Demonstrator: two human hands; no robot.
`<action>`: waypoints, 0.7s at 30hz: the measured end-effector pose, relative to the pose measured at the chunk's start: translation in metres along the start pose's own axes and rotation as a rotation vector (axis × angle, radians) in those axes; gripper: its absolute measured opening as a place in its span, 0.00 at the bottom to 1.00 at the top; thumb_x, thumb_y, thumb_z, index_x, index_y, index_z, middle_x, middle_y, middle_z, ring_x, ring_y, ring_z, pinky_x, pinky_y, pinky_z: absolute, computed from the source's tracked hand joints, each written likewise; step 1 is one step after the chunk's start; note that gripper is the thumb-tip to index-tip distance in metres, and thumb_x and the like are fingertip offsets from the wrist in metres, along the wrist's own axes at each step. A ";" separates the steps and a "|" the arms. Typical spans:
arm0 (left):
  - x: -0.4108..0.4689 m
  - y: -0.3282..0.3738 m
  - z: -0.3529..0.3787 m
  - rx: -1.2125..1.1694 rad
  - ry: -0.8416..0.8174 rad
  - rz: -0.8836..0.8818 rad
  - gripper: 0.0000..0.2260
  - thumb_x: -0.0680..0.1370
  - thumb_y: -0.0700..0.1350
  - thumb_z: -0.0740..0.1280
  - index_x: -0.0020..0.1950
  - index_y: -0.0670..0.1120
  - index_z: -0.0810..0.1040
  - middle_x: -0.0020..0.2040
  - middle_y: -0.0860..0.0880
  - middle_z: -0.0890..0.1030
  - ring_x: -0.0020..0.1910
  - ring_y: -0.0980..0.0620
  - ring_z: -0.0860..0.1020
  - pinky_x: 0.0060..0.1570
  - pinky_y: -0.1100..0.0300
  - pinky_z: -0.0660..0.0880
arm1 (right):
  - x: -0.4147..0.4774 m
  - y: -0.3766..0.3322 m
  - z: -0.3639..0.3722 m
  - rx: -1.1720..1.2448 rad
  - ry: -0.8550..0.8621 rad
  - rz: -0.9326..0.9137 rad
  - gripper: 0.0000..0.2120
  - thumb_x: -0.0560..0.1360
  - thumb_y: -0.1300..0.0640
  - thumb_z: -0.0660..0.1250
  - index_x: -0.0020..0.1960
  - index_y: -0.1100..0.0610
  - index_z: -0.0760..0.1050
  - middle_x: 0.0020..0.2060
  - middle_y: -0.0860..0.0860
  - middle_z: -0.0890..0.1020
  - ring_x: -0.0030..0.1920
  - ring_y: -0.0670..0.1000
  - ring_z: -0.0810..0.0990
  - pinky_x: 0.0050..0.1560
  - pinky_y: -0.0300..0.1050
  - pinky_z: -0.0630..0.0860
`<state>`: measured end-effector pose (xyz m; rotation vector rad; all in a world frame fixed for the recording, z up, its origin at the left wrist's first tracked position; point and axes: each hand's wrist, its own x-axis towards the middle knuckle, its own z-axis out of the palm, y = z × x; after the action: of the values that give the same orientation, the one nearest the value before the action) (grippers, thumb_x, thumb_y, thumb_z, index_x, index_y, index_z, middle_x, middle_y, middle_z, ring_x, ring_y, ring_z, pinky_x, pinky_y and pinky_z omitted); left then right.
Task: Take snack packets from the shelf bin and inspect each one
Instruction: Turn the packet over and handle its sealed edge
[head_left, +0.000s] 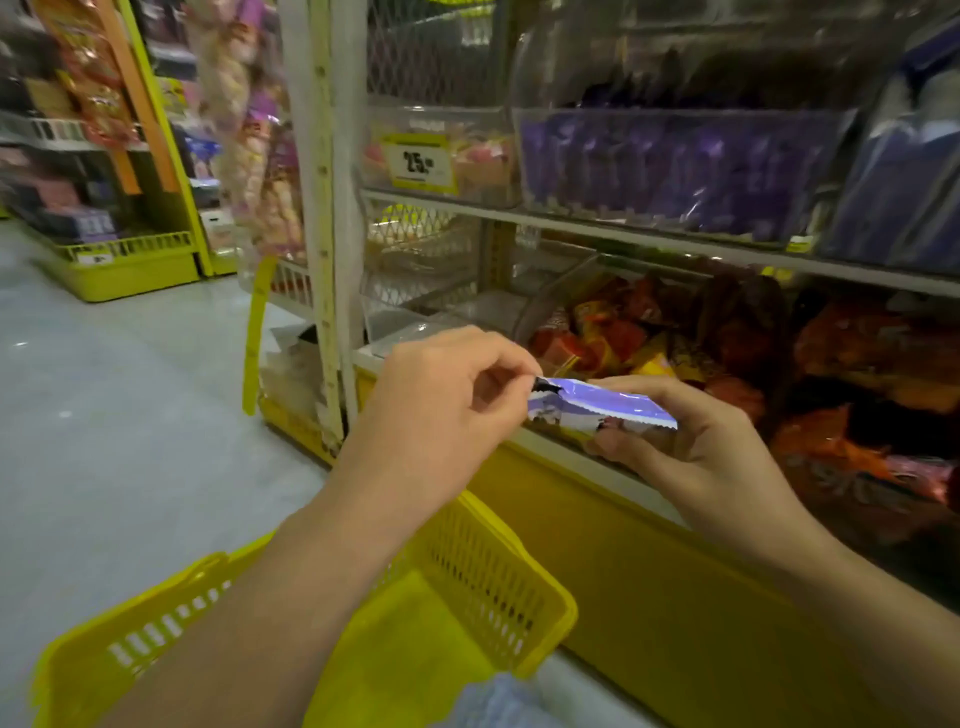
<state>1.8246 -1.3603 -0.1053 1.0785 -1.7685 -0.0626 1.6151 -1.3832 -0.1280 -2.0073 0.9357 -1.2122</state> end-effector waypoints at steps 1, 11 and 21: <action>-0.006 -0.012 -0.004 -0.004 -0.016 -0.021 0.07 0.72 0.36 0.71 0.43 0.47 0.84 0.37 0.56 0.81 0.39 0.59 0.78 0.38 0.73 0.72 | 0.006 0.008 0.011 -0.031 -0.025 -0.014 0.13 0.72 0.59 0.70 0.56 0.52 0.79 0.52 0.44 0.83 0.52 0.43 0.82 0.51 0.35 0.77; -0.103 -0.161 0.035 0.162 -0.322 -0.565 0.06 0.74 0.40 0.71 0.40 0.51 0.81 0.36 0.55 0.82 0.30 0.63 0.74 0.36 0.65 0.70 | 0.003 0.153 0.103 -0.591 -0.588 0.301 0.23 0.73 0.48 0.72 0.67 0.48 0.72 0.65 0.48 0.76 0.64 0.48 0.75 0.63 0.42 0.70; -0.210 -0.265 0.118 0.343 -0.437 -0.879 0.04 0.76 0.39 0.68 0.42 0.43 0.81 0.43 0.41 0.83 0.43 0.42 0.80 0.41 0.50 0.72 | -0.019 0.217 0.109 -0.571 -0.382 0.258 0.18 0.72 0.67 0.70 0.61 0.58 0.79 0.58 0.52 0.81 0.57 0.52 0.79 0.61 0.44 0.73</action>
<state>1.9179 -1.4245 -0.4454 2.1612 -1.5606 -0.5847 1.6521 -1.4756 -0.3510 -2.3332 1.3901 -0.4172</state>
